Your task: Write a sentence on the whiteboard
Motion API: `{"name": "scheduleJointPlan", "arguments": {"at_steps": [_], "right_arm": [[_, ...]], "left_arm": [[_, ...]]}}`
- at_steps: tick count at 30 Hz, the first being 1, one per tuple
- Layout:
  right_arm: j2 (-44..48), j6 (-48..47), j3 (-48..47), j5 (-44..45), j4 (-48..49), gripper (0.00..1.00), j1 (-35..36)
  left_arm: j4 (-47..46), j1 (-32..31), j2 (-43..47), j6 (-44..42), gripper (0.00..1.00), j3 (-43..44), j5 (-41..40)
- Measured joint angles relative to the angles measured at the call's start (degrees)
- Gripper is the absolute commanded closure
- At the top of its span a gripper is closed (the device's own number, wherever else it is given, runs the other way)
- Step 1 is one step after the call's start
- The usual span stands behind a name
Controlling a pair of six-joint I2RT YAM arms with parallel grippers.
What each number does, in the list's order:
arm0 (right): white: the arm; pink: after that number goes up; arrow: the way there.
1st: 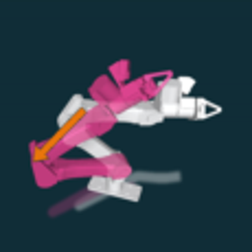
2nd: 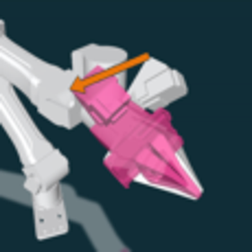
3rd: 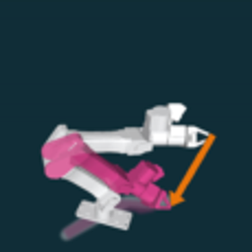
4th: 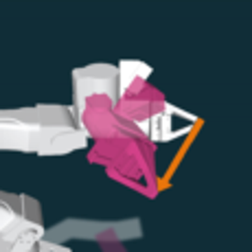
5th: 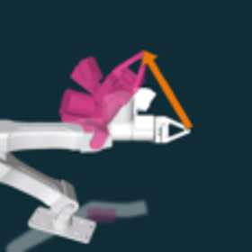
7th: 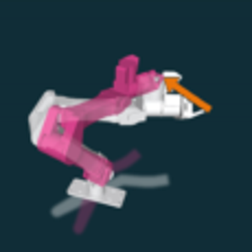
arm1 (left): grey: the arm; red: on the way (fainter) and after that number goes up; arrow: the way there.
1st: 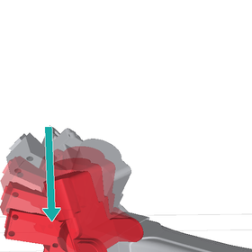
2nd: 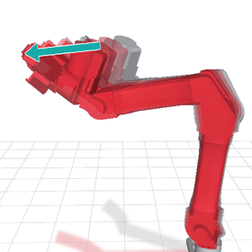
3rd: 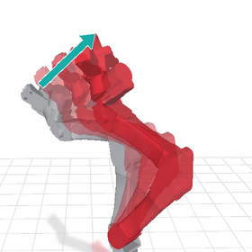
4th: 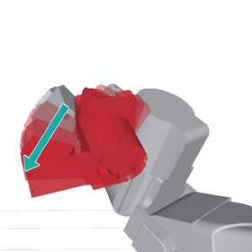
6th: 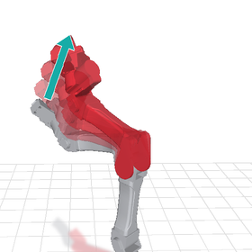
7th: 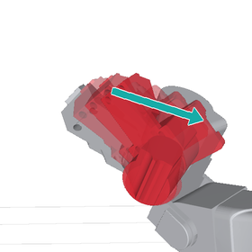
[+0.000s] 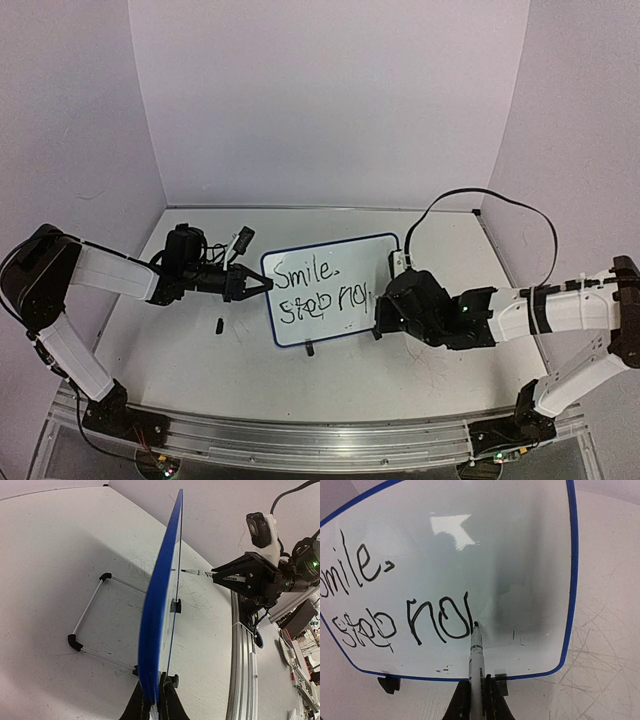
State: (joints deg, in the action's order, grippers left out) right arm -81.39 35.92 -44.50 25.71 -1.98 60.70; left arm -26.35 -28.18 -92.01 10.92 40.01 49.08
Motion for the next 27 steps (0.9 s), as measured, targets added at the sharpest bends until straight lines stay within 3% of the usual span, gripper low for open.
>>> {"name": "scheduleJointPlan", "arguments": {"at_steps": [27], "right_arm": [[-1.6,-2.8,-0.5,-0.6,4.5,1.0,-1.6]], "left_arm": [[0.4,0.0,0.0,0.0,1.0,0.2,0.0]]}}
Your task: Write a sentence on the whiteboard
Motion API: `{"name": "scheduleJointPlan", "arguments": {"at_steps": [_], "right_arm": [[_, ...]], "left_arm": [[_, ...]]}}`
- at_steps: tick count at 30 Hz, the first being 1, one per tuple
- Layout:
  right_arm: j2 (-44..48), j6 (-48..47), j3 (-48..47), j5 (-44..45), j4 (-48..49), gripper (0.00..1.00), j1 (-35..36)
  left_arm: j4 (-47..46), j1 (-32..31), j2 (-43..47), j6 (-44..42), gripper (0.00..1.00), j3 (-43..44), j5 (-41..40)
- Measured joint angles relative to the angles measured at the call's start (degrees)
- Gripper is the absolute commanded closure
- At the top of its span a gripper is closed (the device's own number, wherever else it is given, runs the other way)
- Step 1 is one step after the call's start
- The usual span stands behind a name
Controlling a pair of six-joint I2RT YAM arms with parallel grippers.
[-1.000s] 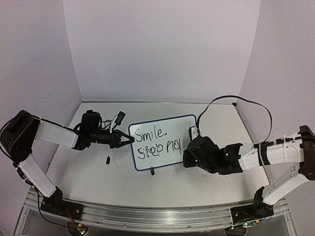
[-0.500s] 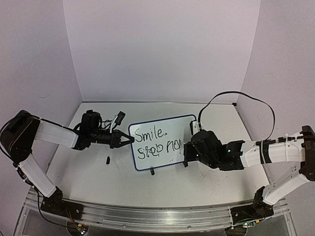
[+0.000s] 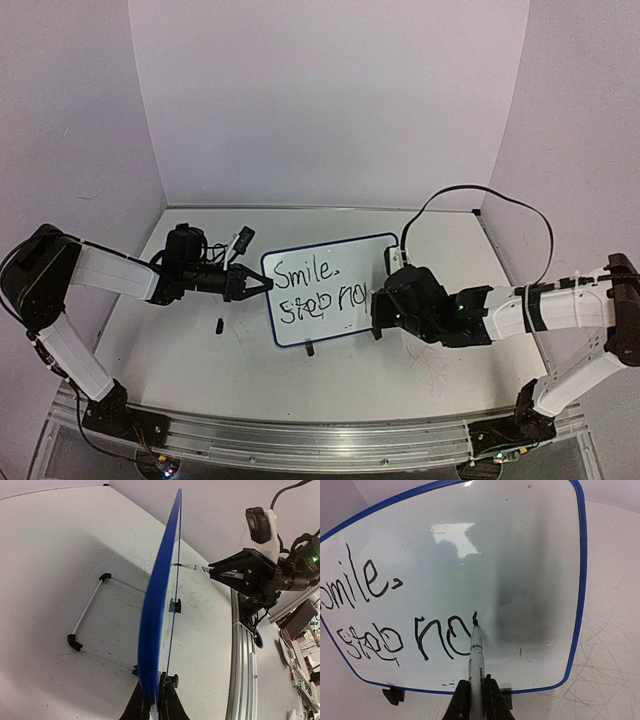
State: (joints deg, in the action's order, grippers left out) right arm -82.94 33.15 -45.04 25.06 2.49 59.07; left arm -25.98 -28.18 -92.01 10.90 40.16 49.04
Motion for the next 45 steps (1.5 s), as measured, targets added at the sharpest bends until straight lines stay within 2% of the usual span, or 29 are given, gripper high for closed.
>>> {"name": "scheduleJointPlan", "arguments": {"at_steps": [11,35,45], "right_arm": [[0.2,2.8,0.0,2.1,-2.6,1.0,0.1],[0.0,3.1,0.3,-1.1,-2.7,1.0,0.5],[7.4,3.1,5.9,-0.7,-2.2,1.0,0.3]], "left_arm": [[0.0,0.0,0.0,0.0,1.0,0.0,0.0],[0.0,0.0,0.0,0.0,1.0,0.0,0.0],[0.1,0.0,0.0,-0.2,1.0,0.0,0.0]]}}
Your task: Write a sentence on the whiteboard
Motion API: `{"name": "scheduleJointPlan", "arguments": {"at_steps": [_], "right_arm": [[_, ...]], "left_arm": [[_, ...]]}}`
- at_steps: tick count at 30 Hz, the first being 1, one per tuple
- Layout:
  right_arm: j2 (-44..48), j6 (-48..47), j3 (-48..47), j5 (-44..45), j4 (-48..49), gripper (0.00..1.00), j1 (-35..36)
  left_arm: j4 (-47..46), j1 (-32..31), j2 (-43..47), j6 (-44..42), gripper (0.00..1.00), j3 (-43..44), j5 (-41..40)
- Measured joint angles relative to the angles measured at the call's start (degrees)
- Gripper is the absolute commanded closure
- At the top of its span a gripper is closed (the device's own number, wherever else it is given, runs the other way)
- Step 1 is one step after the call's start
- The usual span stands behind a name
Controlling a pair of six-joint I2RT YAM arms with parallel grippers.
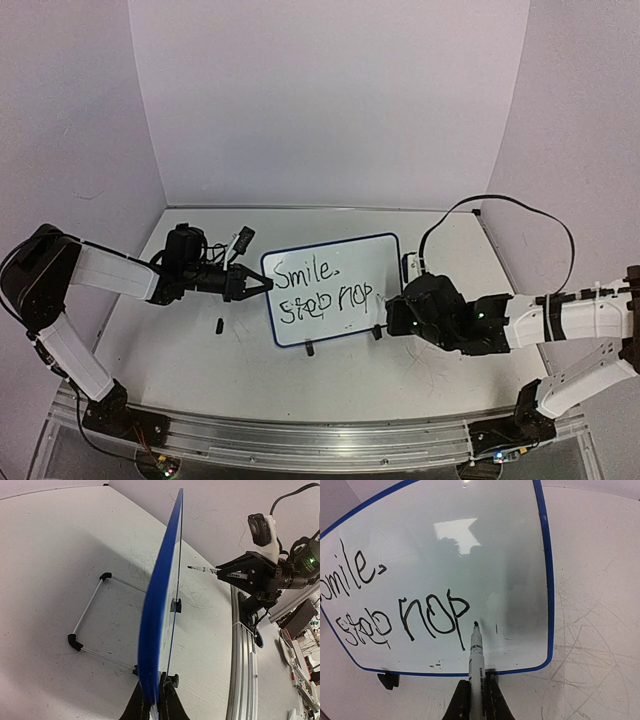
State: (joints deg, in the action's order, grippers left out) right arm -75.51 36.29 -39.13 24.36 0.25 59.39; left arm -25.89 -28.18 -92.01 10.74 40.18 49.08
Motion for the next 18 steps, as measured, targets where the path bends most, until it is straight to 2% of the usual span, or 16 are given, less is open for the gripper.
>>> {"name": "scheduleJointPlan", "arguments": {"at_steps": [18], "right_arm": [[-0.1,-1.7,0.0,0.0,-0.1,1.0,-1.2]], "left_arm": [[0.0,0.0,0.0,0.0,1.0,0.0,0.0]]}}
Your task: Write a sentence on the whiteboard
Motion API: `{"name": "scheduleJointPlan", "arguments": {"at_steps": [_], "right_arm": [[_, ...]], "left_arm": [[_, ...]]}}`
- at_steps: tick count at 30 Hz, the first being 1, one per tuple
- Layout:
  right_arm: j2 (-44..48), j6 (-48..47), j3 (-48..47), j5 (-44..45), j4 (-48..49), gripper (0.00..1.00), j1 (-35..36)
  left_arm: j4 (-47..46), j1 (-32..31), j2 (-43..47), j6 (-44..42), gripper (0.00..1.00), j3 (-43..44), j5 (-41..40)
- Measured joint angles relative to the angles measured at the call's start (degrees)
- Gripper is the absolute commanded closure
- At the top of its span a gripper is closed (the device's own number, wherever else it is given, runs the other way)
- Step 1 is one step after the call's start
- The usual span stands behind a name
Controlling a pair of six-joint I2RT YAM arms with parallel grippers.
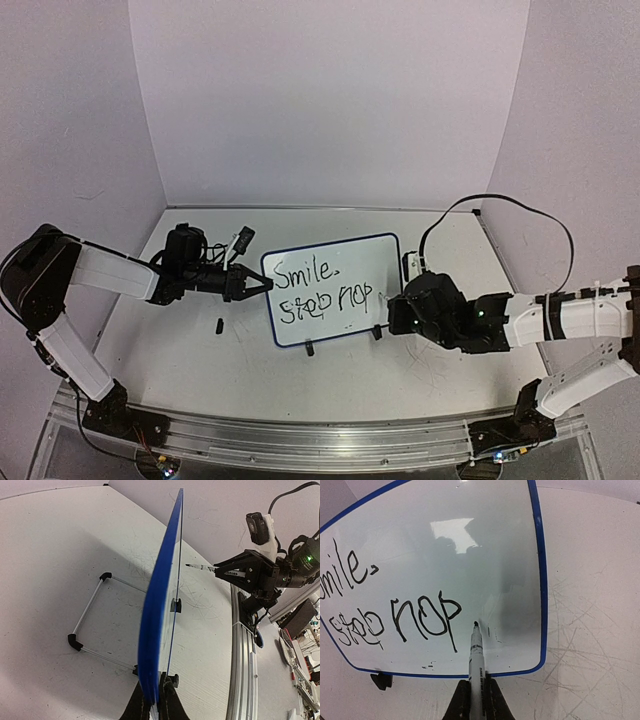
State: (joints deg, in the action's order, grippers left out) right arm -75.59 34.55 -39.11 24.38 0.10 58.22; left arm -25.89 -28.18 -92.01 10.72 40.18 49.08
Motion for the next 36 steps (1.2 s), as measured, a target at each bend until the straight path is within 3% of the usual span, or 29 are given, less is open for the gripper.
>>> {"name": "scheduleJointPlan", "arguments": {"at_steps": [19,28,36], "right_arm": [[-0.4,-4.0,0.0,-1.8,0.3,1.0,-1.7],[-0.4,-6.6,0.0,-5.4,5.3,1.0,-1.7],[-4.3,-5.7,-1.0,-5.6,4.8,1.0,-1.6]], "left_arm": [[0.4,0.0,0.0,0.0,1.0,0.2,0.0],[0.4,0.0,0.0,0.0,1.0,0.2,0.0],[0.4,0.0,0.0,0.0,1.0,0.2,0.0]]}}
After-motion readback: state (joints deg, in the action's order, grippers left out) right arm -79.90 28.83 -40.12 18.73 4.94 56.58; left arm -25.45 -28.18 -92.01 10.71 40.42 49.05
